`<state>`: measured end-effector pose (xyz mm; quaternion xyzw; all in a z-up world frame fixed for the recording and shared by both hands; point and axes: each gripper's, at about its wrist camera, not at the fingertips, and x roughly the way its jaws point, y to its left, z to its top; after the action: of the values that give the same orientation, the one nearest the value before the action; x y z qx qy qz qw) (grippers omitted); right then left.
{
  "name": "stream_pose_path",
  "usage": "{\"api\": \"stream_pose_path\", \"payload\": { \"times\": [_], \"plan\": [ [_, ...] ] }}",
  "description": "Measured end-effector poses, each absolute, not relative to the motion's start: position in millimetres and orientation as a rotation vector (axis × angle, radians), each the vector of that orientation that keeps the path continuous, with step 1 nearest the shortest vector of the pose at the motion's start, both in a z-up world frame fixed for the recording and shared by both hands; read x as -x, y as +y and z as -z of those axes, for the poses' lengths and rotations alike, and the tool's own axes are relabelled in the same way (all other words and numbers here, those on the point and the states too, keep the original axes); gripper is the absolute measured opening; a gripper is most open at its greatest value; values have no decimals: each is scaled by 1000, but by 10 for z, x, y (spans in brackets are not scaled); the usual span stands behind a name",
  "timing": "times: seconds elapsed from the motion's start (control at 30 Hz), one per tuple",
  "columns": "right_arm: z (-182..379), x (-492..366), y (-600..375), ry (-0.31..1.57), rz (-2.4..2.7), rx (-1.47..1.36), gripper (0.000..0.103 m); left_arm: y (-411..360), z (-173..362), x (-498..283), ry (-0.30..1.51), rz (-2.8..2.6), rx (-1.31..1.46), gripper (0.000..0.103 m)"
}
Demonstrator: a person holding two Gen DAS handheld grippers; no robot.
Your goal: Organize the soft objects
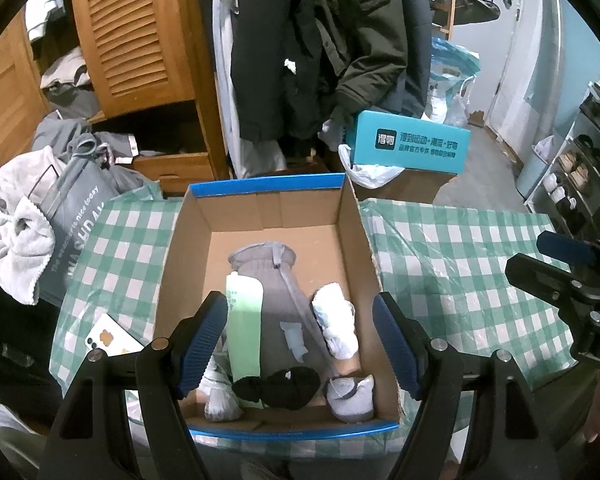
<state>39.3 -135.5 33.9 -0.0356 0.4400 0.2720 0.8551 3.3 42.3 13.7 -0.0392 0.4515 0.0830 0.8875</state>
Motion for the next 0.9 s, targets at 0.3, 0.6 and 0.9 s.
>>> {"api": "stream_pose_path", "payload": {
  "times": [0.3, 0.6, 0.9],
  "plan": [
    [-336, -390, -1364, 925, -573, 77, 71, 435, -96, -43, 963, -177, 85, 76],
    [-338, -390, -1363, 926, -573, 76, 71, 436, -93, -40, 964, -176, 86, 76],
    [-326, -391, -1423, 929, -569, 73, 71, 406, -78, -48, 973, -166, 78, 78]
  ]
}}
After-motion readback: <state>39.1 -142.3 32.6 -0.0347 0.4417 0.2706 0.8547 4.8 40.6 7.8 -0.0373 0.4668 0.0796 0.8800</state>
